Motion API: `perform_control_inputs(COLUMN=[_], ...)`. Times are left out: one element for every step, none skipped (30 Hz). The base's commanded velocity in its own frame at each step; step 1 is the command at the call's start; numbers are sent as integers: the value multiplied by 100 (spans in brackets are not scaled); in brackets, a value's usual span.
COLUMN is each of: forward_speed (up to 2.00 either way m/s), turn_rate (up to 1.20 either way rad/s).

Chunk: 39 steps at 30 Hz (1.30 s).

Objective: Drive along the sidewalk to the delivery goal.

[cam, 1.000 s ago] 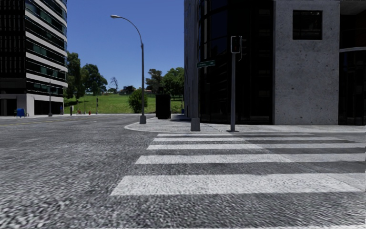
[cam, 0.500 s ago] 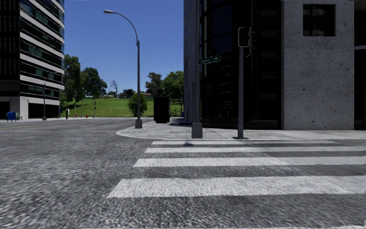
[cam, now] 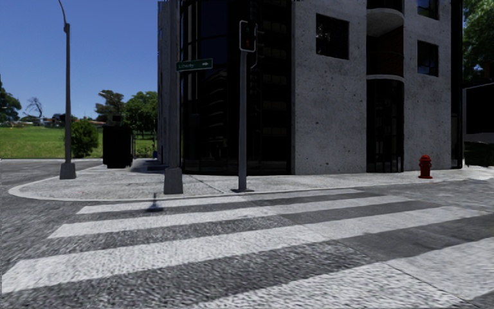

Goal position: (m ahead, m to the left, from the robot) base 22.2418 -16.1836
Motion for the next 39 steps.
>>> perform_control_inputs(forward_speed=[200, 200, 200, 200, 200, 200, 200, 200, 200, 200, 200, 200, 200, 200, 200, 200, 200, 200, 200, 200, 200, 200, 200, 200, 200, 200, 200, 200, 200, 200, 200, 200, 200, 200, 200, 200, 200, 200, 200], turn_rate=[-5, 0, 0, 0, 0, 0, 0, 0, 0, 0, 0, 0, 0, 0, 0, 0, 0, 0, 0, 0, 0, 0, 0, 0, 0, 0, 0, -10, -39, -84, -97, -100, -100, -101, -61, -11, 0, 0, 0])
